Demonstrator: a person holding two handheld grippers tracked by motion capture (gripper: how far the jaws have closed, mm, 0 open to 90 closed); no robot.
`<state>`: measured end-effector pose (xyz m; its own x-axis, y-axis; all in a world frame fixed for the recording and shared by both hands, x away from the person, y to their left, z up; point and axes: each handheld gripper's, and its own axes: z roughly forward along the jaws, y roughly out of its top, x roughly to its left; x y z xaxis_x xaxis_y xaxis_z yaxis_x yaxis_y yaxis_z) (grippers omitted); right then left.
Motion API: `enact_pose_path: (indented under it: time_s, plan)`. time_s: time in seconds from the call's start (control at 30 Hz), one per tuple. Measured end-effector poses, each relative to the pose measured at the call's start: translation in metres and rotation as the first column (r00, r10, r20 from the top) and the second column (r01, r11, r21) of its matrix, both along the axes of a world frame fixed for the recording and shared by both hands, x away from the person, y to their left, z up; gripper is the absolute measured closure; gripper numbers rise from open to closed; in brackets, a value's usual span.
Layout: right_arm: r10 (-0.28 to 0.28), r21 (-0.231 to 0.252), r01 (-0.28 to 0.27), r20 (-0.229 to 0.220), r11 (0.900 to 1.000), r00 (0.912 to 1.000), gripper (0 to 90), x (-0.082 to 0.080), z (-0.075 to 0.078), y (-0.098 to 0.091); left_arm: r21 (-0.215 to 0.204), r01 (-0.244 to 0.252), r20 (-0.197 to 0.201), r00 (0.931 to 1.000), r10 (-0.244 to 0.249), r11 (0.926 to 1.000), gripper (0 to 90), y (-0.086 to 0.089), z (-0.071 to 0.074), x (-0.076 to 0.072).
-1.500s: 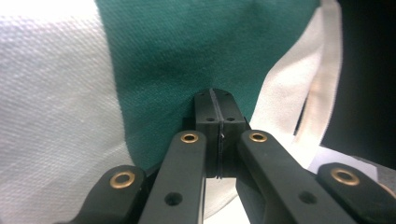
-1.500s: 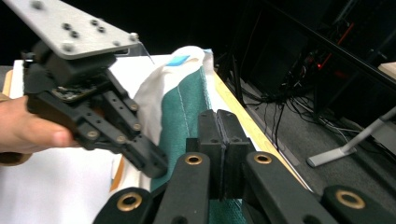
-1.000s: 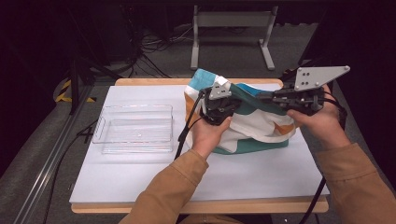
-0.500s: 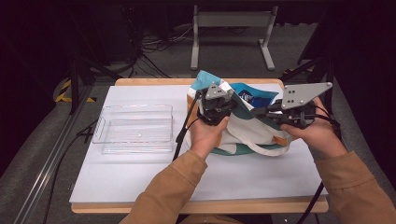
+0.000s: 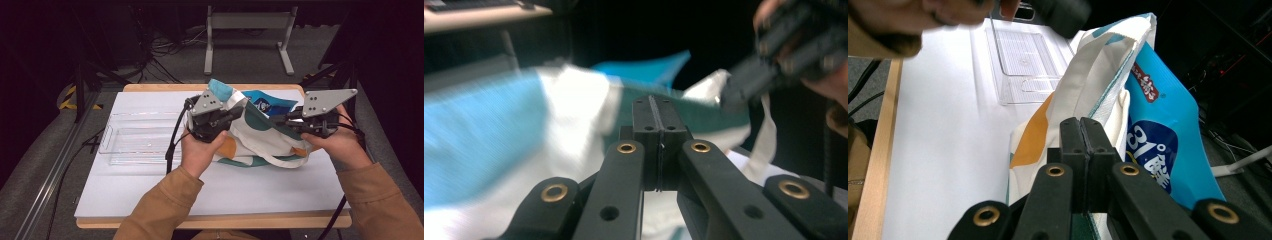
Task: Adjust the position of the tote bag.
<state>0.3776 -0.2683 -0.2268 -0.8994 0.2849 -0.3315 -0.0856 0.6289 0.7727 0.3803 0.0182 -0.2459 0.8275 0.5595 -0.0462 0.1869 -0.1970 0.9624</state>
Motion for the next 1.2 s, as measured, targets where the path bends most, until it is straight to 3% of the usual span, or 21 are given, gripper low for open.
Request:
enact_pose_path:
  time_s: [0.1,0.13,0.2,0.27,0.47,0.57,0.67,0.87,1.0,1.1,1.2]
  plan:
    - [0.007,-0.006,-0.007,-0.002,1.0000,1.0000,89.7,0.000,0.000,0.001,0.024,-0.001,0.005,1.0000,0.001,0.9997,89.6,-0.001,0.010,0.005]
    - [0.016,-0.016,-0.017,-0.004,0.9997,0.9999,89.7,-0.001,0.000,0.002,0.060,-0.016,0.017,0.9997,0.015,0.9981,89.5,-0.005,0.018,0.011]
    - [0.026,-0.024,-0.026,-0.011,0.9994,0.9996,89.7,0.000,0.000,0.003,0.064,-0.017,0.015,0.9998,0.016,0.9978,89.4,-0.006,0.024,0.016]
    - [0.031,-0.029,-0.031,-0.013,0.9991,0.9994,89.7,0.000,-0.001,0.004,0.072,-0.017,0.016,0.9997,0.016,0.9972,89.4,-0.008,0.027,0.019]
    - [0.068,-0.079,-0.071,-0.038,0.9944,0.9969,89.7,0.000,-0.006,0.013,0.175,-0.047,0.027,0.9987,0.043,0.9834,89.5,-0.023,0.022,0.028]
    - [0.072,-0.091,-0.076,-0.040,0.9930,0.9966,89.7,-0.001,-0.007,0.014,0.189,-0.045,0.027,0.9988,0.041,0.9810,89.6,-0.024,0.017,0.028]
    - [0.074,-0.107,-0.079,-0.051,0.9912,0.9960,89.7,-0.002,-0.010,0.014,0.196,-0.035,0.001,0.9994,0.035,0.9799,89.6,-0.021,0.014,0.026]
    - [0.075,-0.107,-0.079,-0.040,0.9911,0.9964,89.7,-0.004,-0.010,0.015,0.187,-0.046,-0.007,0.9988,0.048,0.9812,89.6,-0.018,0.010,0.023]
    - [0.082,-0.106,-0.087,-0.048,0.9905,0.9954,89.6,-0.004,-0.012,0.016,0.154,-0.043,0.002,0.9991,0.043,0.9872,89.5,-0.016,0.010,0.023]
    - [0.088,-0.106,-0.093,-0.052,0.9900,0.9948,89.5,-0.004,-0.012,0.017,0.104,-0.012,0.014,0.9998,0.011,0.9945,89.2,-0.016,0.017,0.024]
    - [0.102,-0.114,-0.109,-0.068,0.9874,0.9925,89.5,-0.006,-0.013,0.019,0.171,-0.023,0.040,0.9991,0.016,0.9850,88.2,-0.027,0.028,0.027]
